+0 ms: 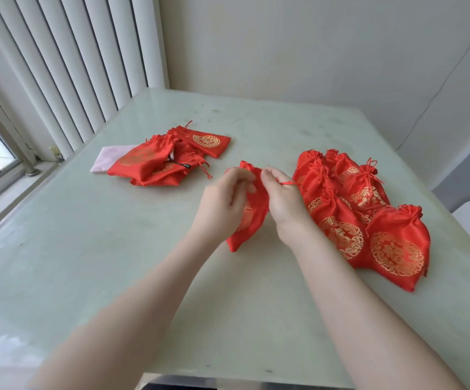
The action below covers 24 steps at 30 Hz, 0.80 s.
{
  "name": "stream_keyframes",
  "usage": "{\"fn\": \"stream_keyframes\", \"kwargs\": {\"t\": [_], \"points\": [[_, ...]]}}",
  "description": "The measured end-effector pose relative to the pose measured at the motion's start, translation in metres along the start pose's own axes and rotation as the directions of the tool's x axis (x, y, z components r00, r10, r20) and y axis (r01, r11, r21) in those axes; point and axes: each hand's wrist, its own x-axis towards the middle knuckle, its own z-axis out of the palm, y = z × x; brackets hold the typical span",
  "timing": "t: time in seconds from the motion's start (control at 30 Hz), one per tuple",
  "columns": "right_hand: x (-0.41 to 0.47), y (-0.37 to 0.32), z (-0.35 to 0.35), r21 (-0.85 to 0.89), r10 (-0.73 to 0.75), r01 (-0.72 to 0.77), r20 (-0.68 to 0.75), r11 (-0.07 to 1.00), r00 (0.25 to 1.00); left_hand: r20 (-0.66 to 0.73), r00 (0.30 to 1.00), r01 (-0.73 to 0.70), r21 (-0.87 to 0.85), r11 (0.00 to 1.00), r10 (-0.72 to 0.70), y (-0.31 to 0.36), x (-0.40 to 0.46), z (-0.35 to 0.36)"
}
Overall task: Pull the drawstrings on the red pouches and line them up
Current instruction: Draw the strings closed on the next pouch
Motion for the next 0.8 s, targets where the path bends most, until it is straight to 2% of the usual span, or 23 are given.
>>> {"fn": "stream_keyframes", "kwargs": {"t": [0.03,0.1,0.2,0.27,0.37,0.47,0.53,0.6,0.63,0.7,0.73,0.77,0.8], "points": [[-0.001,0.000,-0.006,0.026,0.035,-0.035,0.007,0.999,0.999,-0.057,0.998,-0.028,0.034,0.999,0.029,0.001,0.003,-0.002],[-0.004,-0.001,-0.020,0.076,0.110,-0.112,0.031,0.991,0.993,-0.052,0.995,-0.073,0.170,0.983,0.083,0.002,0.007,-0.003],[-0.006,-0.010,-0.034,0.138,0.122,-0.139,0.127,0.981,0.984,0.157,0.985,0.049,0.186,0.981,-0.078,0.008,0.011,-0.009],[-0.007,-0.016,-0.039,0.148,0.102,-0.127,0.165,0.981,0.981,0.342,0.926,0.129,0.115,0.985,-0.161,0.012,0.013,-0.015],[-0.005,-0.025,-0.043,0.093,0.044,-0.057,0.134,0.994,0.990,0.475,0.854,0.109,0.233,0.966,-0.211,0.018,0.014,-0.021],[0.002,-0.032,-0.049,-0.048,-0.016,0.023,0.131,0.999,0.991,0.394,0.899,0.100,0.239,0.966,-0.191,0.029,0.019,-0.023],[0.006,-0.038,-0.052,-0.116,-0.060,0.078,0.148,0.990,0.987,0.239,0.959,0.123,0.130,0.984,-0.152,0.035,0.024,-0.026],[0.009,-0.043,-0.054,-0.167,-0.160,0.182,0.139,0.969,0.977,0.079,0.990,0.114,0.069,0.991,-0.120,0.035,0.027,-0.029],[0.009,-0.044,-0.058,-0.240,-0.237,0.267,0.149,0.933,0.960,0.053,0.991,0.118,0.052,0.992,-0.120,0.033,0.027,-0.030],[0.008,-0.041,-0.067,-0.505,-0.359,0.440,0.255,0.743,0.898,0.108,0.980,0.171,-0.007,0.985,-0.169,0.027,0.023,-0.028],[0.008,-0.036,-0.071,-0.616,-0.362,0.485,0.324,0.621,0.874,0.156,0.963,0.227,-0.043,0.973,-0.218,0.024,0.019,-0.027],[0.008,-0.030,-0.076,-0.679,-0.337,0.494,0.363,0.542,0.869,0.190,0.945,0.282,-0.062,0.957,-0.266,0.020,0.016,-0.026],[0.007,-0.023,-0.079,-0.705,-0.302,0.475,0.367,0.527,0.880,0.205,0.931,0.322,-0.073,0.944,-0.301,0.016,0.013,-0.025]]}}
